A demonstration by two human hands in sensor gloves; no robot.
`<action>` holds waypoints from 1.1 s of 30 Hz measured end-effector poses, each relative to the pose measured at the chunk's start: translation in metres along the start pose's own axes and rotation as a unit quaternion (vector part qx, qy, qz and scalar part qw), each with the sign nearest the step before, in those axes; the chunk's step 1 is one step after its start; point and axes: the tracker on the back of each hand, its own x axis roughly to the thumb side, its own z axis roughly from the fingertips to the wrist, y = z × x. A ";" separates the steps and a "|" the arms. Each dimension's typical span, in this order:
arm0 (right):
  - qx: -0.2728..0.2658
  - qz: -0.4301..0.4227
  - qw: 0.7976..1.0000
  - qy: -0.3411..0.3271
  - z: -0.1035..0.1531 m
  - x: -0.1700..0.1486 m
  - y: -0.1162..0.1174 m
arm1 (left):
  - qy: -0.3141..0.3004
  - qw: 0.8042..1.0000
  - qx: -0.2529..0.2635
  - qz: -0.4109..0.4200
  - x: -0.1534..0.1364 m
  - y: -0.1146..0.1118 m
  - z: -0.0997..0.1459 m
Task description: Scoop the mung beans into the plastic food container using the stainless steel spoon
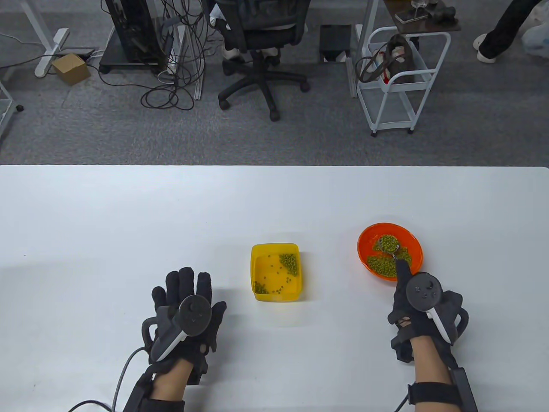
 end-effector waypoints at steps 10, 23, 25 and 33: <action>-0.006 -0.004 1.000 -0.003 0.000 0.000 0.000 | 0.000 1.000 -0.001 -0.001 0.000 0.000 0.000; -0.010 -0.003 1.000 -0.014 0.002 0.004 -0.003 | 0.000 1.000 -0.006 -0.002 0.001 -0.001 0.000; -0.015 0.002 0.999 -0.028 0.003 0.009 -0.005 | 0.000 1.000 -0.006 -0.002 0.001 -0.001 0.000; -0.023 -0.013 0.993 -0.113 0.016 0.055 -0.010 | 0.001 1.000 -0.009 -0.005 0.001 -0.002 0.000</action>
